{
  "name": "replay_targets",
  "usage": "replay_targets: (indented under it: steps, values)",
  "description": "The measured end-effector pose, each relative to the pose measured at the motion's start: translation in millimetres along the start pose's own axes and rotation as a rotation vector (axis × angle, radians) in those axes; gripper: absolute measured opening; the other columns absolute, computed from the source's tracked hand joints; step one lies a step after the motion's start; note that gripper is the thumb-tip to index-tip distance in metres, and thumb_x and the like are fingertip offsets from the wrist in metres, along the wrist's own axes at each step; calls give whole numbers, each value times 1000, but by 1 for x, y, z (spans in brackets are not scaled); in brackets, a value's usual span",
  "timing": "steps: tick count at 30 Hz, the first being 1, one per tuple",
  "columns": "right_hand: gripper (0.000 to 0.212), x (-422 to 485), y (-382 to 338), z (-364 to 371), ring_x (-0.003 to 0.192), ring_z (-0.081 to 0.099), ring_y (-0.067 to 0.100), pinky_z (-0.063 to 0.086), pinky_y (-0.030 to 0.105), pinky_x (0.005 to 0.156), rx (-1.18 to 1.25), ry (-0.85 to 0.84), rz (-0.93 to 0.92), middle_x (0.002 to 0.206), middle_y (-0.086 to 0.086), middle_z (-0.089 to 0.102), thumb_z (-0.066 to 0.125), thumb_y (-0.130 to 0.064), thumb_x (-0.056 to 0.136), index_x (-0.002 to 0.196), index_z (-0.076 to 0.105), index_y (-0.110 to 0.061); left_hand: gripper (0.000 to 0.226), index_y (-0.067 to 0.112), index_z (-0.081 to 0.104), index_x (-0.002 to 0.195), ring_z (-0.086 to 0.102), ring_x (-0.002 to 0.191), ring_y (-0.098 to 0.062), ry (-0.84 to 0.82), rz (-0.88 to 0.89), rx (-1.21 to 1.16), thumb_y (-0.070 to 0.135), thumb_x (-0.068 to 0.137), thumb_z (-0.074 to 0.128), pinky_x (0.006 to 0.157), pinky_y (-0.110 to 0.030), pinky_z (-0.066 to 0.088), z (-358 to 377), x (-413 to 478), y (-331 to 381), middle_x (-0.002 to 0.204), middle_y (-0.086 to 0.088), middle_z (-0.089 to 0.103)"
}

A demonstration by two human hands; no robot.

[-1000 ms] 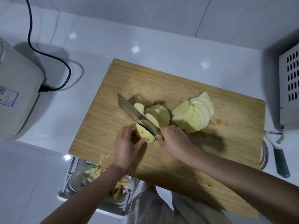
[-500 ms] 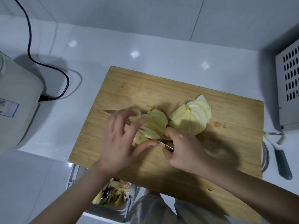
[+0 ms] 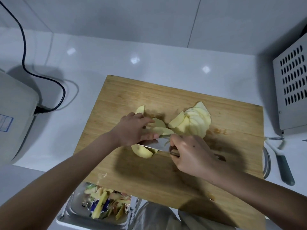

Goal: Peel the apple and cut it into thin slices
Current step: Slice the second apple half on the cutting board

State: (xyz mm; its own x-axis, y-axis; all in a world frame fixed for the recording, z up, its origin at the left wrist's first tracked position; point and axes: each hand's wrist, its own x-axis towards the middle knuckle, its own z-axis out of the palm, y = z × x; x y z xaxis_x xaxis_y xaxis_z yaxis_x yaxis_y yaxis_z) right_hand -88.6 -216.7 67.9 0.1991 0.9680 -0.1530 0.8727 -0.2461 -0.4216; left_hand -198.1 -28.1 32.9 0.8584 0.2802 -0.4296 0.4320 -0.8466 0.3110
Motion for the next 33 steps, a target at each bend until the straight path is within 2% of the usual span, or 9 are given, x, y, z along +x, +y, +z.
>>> replay_targets:
  steps: [3, 7, 10, 13, 16, 20, 23, 26, 33]
  values:
    - [19, -5, 8, -3, 51, 58, 19, 40, 24, 39, -16, -21, 5, 67, 4, 64, 70, -6, 69, 85, 62, -6, 77, 31, 44, 136, 43, 118, -27, 1, -38, 129, 79, 76, 39, 98, -41, 37, 0, 18, -7, 126, -5, 52]
    - [15, -14, 22, -14, 49, 55, 16, 28, 15, 38, -27, -44, 16, 63, 0, 63, 71, -9, 69, 80, 61, -11, 66, 26, 43, 136, 36, 128, -29, 0, -99, 284, 65, 83, 48, 104, -43, 31, -1, 43, -18, 143, -6, 42]
    - [10, -23, 37, -29, 59, 57, 14, 37, 21, 44, 4, -88, 103, 69, -4, 62, 64, -15, 75, 83, 58, -17, 67, 29, 44, 134, 36, 129, -30, -45, -155, 286, 64, 79, 56, 104, -43, 30, -5, 53, -30, 143, -5, 40]
    - [15, -29, 56, -41, 54, 52, 8, 47, 31, 51, 151, -78, 190, 59, -10, 56, 66, -15, 68, 72, 55, -24, 36, 32, 58, 107, 50, 117, -25, -38, -128, -4, 57, 82, 60, 95, -36, 37, -19, 52, -41, 121, 0, 57]
    - [29, -32, 64, -45, 47, 42, 7, 37, 30, 47, 295, -33, 281, 50, -8, 46, 65, -13, 68, 57, 45, -31, 5, 26, 62, 85, 58, 86, -12, 153, -251, -605, 30, 89, 63, 69, -16, 43, -38, 37, -49, 89, 7, 60]
    - [25, -34, 49, -37, 45, 51, 19, 37, 34, 43, 384, 41, 332, 53, 7, 54, 59, -26, 83, 63, 54, -12, 18, 8, 64, 93, 58, 80, -20, 395, -525, -712, 26, 90, 62, 67, -30, 47, -25, 3, -61, 83, -3, 62]
    - [31, -32, 26, -32, 43, 47, 12, 32, 21, 40, 276, -26, 303, 55, 4, 55, 53, -34, 92, 71, 60, -11, 11, 7, 64, 82, 59, 74, -22, 391, -610, -894, 17, 87, 65, 70, -37, 52, 8, -33, -41, 78, -8, 63]
    - [33, -29, 7, -23, 44, 46, 5, 39, 16, 48, 207, -27, 215, 51, -6, 49, 52, -32, 93, 63, 53, -18, 12, 7, 62, 77, 57, 70, -20, 343, -581, -1093, 13, 81, 72, 69, -37, 51, 38, -60, -14, 73, -7, 60]
    - [35, -15, -20, 4, 44, 43, 5, 27, 17, 41, 105, -111, 139, 51, -12, 40, 43, -32, 97, 63, 36, -26, 15, 5, 62, 84, 60, 66, -18, 404, -644, -1371, 12, 79, 74, 56, -23, 52, 72, -66, 11, 80, -9, 62]
